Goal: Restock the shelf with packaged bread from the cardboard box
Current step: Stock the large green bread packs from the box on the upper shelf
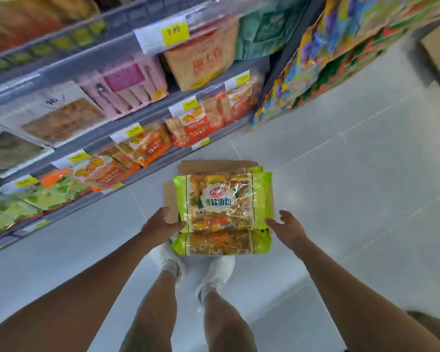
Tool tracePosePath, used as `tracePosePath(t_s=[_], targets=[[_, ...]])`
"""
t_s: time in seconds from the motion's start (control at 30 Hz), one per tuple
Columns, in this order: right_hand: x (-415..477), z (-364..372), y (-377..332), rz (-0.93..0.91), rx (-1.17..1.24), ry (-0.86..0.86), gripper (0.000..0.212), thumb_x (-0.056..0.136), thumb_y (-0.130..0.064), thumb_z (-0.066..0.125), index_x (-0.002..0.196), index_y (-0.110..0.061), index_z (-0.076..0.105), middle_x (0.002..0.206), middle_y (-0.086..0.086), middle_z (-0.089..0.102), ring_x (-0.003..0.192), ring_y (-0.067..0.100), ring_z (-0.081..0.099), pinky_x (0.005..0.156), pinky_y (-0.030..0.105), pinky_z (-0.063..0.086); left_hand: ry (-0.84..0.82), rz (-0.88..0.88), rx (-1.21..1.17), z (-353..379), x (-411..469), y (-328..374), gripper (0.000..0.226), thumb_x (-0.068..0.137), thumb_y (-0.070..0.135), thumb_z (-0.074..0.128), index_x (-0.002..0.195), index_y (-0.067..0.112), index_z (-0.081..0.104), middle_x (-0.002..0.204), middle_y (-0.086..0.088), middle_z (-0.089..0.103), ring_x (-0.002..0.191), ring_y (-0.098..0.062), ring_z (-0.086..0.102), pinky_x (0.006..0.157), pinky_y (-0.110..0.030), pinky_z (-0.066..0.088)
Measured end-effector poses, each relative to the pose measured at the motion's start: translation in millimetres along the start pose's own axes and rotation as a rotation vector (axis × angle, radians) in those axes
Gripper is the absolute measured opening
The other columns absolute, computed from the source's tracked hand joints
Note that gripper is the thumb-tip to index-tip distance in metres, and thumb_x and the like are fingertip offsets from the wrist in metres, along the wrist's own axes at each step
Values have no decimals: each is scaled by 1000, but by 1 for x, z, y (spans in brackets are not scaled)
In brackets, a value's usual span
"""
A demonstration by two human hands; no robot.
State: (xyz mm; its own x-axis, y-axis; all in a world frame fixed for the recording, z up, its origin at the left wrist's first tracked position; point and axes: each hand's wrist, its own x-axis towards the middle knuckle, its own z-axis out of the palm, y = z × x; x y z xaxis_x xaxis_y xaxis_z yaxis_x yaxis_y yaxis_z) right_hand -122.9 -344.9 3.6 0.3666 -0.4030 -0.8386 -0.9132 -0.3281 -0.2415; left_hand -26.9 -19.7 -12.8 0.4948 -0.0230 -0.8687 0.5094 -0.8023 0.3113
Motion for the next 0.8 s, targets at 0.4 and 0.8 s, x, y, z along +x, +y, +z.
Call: tracePosePath(t_s=[0.4,0.8], targets=[[153,53,19,33,93,95,87,85,-39,76,153,-12,29,148,12,48,129,34,51,103,42,46,-4,-114,-93,48,143,-29,82,86,34,67,156,15,28,157,-8,38,127,-30,54,101,-37,48],[180,77,27,-4,246,78,42,89,-41,70,114,-7,69,96,9,68,84,24,63,74,31,47,-114,-135,-491,65,174,-23,23,92,13,66,114,22,61,107,-4,69,92,-18,66,70,-31,51]])
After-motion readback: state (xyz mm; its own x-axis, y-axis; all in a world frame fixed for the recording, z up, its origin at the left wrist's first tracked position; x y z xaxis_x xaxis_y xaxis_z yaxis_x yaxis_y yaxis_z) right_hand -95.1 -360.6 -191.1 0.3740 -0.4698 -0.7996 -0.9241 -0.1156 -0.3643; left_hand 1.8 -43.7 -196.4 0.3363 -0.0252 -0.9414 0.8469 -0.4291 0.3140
